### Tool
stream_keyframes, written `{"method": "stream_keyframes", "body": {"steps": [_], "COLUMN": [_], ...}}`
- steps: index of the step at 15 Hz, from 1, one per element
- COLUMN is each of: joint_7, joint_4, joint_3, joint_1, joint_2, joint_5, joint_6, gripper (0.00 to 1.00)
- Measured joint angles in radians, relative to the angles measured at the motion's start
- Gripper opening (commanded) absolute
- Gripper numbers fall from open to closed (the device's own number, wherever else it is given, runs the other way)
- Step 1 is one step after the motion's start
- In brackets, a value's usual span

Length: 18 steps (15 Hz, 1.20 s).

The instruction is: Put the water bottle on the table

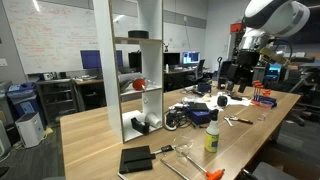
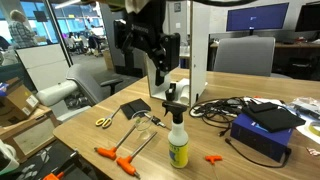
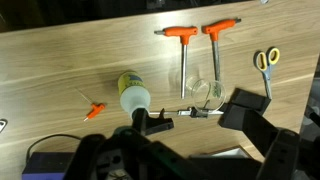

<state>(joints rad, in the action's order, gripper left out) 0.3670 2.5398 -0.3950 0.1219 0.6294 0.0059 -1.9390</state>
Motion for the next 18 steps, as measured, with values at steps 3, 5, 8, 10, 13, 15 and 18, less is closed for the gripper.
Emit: {"method": "stream_keyframes", "body": {"steps": [3, 5, 8, 10, 13, 15, 18], "joint_7": [0.000, 0.000, 0.000, 0.000, 0.000, -0.001, -0.042], "joint_4": [-0.005, -0.005, -0.005, -0.005, -0.001, -0.001, -0.008], "joint_3": [0.000, 0.000, 0.000, 0.000, 0.003, 0.009, 0.041], "joint_1": [0.000, 0.000, 0.000, 0.000, 0.003, 0.004, 0.007], "joint_2": [0.004, 0.004, 0.004, 0.004, -0.001, -0.003, -0.003], "joint_5": [0.000, 0.000, 0.000, 0.000, 0.000, 0.000, 0.004], "joint_6": [0.000, 0.000, 0.000, 0.000, 0.000, 0.000, -0.004], "gripper": [1.00, 1.00, 1.00, 1.00, 1.00, 1.00, 1.00]}}
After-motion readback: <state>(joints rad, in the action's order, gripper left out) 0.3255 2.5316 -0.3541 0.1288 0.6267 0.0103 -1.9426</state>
